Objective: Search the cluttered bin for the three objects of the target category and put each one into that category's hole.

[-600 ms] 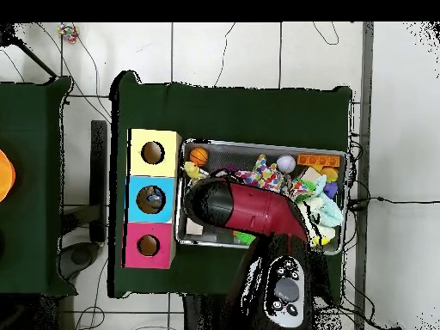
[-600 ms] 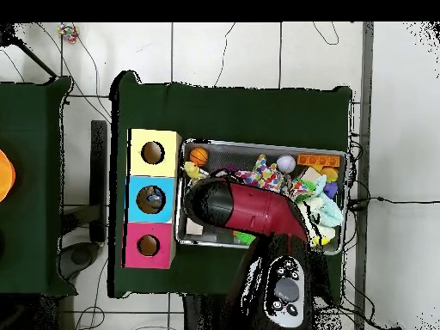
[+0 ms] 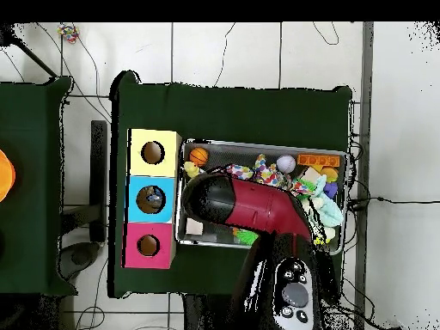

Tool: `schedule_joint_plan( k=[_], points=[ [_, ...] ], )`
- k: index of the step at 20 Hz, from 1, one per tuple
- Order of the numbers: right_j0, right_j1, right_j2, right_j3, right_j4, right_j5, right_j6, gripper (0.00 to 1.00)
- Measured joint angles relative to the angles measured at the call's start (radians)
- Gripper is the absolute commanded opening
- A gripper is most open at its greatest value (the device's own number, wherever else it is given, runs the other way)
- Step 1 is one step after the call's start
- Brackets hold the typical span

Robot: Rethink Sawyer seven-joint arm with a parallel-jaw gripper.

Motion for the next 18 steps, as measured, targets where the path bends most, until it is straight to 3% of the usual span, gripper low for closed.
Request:
schedule_joint_plan(
  k=[18],
  points=[
    [0.008, -0.015, 0.029, -0.003, 0.0, 0.018, 0.0, 1.0]
  ],
)
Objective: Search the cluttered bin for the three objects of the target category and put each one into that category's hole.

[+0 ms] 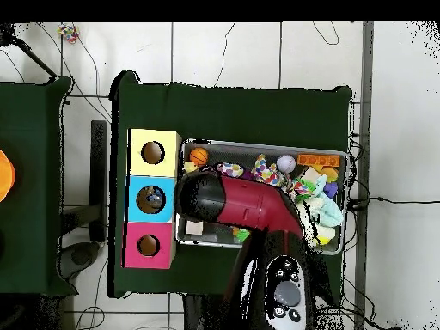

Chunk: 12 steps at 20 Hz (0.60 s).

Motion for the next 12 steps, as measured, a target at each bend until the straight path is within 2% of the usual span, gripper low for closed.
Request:
schedule_joint_plan(
  k=[7, 12],
  points=[
    [-0.068, 0.002, 0.009, -0.022, 0.0, 0.0, 0.0, 1.0],
    [-0.169, 0.014, 0.036, -0.068, -0.019, 0.0, 0.0, 1.0]
  ],
)
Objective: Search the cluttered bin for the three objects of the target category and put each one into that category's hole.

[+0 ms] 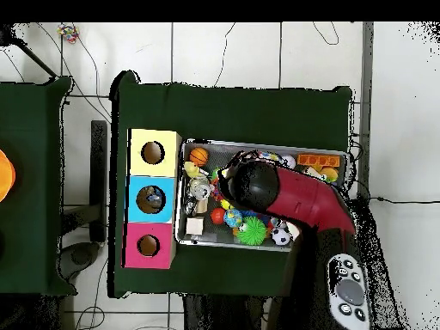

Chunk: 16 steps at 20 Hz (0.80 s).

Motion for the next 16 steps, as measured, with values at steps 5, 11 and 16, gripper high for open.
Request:
schedule_joint_plan(
  k=[5, 11, 16],
  points=[
    [-0.075, 0.002, 0.025, -0.023, -0.035, 0.0, 0.0, 1.0],
    [-0.119, 0.002, 0.029, -0.024, -0.08, 0.0, 0.0, 1.0],
    [-0.094, 0.002, 0.026, -0.007, -0.089, -0.008, 0.0, 1.0]
  ],
)
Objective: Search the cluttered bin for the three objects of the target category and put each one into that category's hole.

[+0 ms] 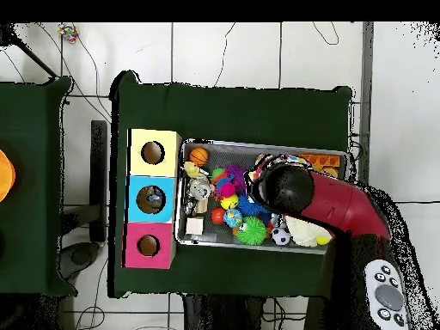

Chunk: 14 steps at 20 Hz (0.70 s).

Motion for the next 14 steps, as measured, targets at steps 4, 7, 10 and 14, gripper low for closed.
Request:
schedule_joint_plan(
  k=[4, 7, 10, 14],
  points=[
    [0.053, 0.006, -0.006, 0.024, 0.0, -0.028, 0.0, 1.0],
    [0.098, 0.021, -0.018, 0.028, -0.002, -0.057, 0.0, 1.0],
    [0.137, 0.037, -0.027, 0.021, -0.026, -0.074, 0.0, 1.0],
    [0.209, 0.077, -0.083, -0.015, -0.098, -0.113, 0.0, 1.0]
  ],
)
